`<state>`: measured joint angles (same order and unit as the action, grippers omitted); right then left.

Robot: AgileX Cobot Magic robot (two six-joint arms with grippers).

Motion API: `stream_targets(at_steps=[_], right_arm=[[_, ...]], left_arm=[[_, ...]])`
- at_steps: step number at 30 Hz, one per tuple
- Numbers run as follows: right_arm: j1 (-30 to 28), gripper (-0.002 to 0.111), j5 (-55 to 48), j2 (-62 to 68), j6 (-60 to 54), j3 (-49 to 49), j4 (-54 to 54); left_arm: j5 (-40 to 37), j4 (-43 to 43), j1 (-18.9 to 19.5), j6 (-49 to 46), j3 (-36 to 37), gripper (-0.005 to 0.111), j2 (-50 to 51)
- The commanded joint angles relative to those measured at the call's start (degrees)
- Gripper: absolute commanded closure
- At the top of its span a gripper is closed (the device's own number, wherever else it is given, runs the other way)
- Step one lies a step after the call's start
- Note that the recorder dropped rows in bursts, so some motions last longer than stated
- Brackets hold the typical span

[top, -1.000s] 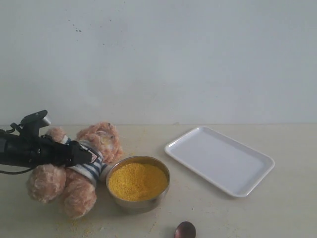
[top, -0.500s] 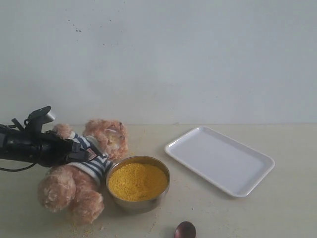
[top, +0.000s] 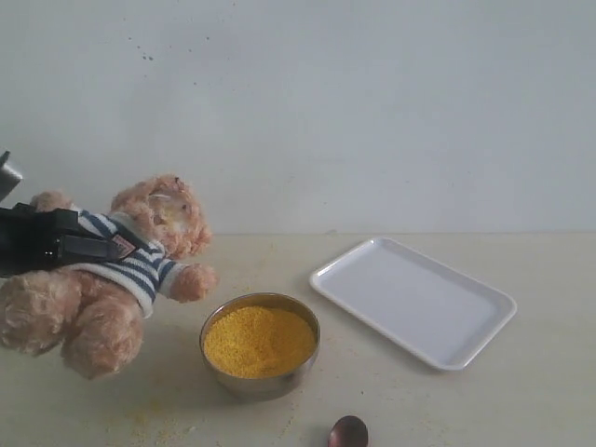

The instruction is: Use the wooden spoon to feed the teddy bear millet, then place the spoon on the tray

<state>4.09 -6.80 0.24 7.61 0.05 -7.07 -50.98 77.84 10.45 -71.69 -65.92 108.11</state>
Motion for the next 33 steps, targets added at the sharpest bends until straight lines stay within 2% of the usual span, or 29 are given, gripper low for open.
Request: stream_targets(at_steps=[1,5,14,18,24,29,33], right_arm=[[-0.08,0.108,0.60,-0.23,-0.09,-0.05,-0.02],[-0.08,0.108,0.60,-0.23,-0.09,-0.05,-0.02],[-0.08,0.108,0.60,-0.23,-0.09,-0.05,-0.02],[-0.08,0.108,0.60,-0.23,-0.09,-0.05,-0.02],[-0.08,0.108,0.60,-0.23,-0.09,-0.05,-0.02],[-0.08,0.108,0.60,-0.23,-0.09,-0.05,-0.02],[-0.08,0.108,5.54,-0.23,0.02,-0.05,3.38]], left_arm=[[-3.02,0.71,0.29,3.95,3.76,0.103,-3.77],[-1.80,3.69,0.29,4.66,8.17,0.103,-6.48],[-1.89,22.11,0.29,0.06,20.63,0.103,-12.77],[-3.13,22.11,0.29,0.06,23.56,0.103,-14.97],[-2.51,22.11,0.29,-0.26,23.86,0.103,-15.52],[-2.37,22.11,0.29,-6.44,23.86,0.103,-15.52],[-2.25,22.11,0.29,-6.82,23.86,0.103,-15.52]])
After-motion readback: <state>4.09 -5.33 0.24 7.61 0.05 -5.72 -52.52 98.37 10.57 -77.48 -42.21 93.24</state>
